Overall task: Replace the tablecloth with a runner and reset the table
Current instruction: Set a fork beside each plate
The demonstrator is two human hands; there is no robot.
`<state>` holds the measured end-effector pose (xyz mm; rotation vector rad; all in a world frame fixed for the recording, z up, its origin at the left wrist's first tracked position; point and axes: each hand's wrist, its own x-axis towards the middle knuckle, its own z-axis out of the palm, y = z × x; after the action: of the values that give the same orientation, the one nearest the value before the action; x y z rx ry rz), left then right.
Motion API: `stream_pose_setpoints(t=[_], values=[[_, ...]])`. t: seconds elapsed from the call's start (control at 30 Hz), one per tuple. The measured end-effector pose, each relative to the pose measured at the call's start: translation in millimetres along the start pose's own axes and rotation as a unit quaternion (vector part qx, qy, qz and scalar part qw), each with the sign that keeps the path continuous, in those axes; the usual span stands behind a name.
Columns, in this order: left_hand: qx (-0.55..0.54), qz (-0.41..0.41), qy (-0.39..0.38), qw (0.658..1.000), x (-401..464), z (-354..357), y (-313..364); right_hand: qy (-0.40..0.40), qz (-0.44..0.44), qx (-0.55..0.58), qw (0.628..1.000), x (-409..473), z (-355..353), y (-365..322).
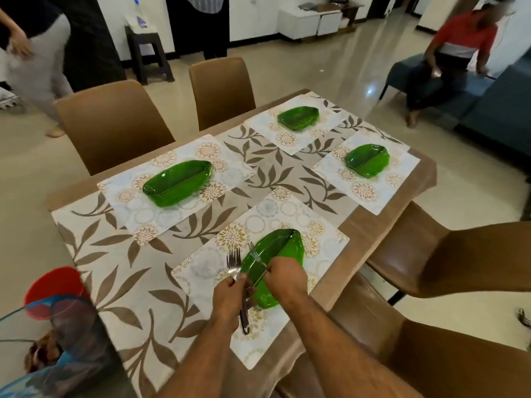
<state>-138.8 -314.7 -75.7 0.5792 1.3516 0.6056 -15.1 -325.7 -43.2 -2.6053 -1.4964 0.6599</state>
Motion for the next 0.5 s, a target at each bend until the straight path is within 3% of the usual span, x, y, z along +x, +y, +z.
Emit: stream_pose_setpoints(t=[0.1, 0.5], values=[[-0.017, -0.013, 0.043, 0.999, 11.3, 3.3, -7.9, 0.002, 0.013, 0.003, 1.000, 29.5, -9.2, 28.5], [0.003, -0.018, 0.062, 0.998, 49.0, 26.6, -11.2, 0.030, 0.037, -0.036, 0.998, 141.1, -35.3, 94.2]])
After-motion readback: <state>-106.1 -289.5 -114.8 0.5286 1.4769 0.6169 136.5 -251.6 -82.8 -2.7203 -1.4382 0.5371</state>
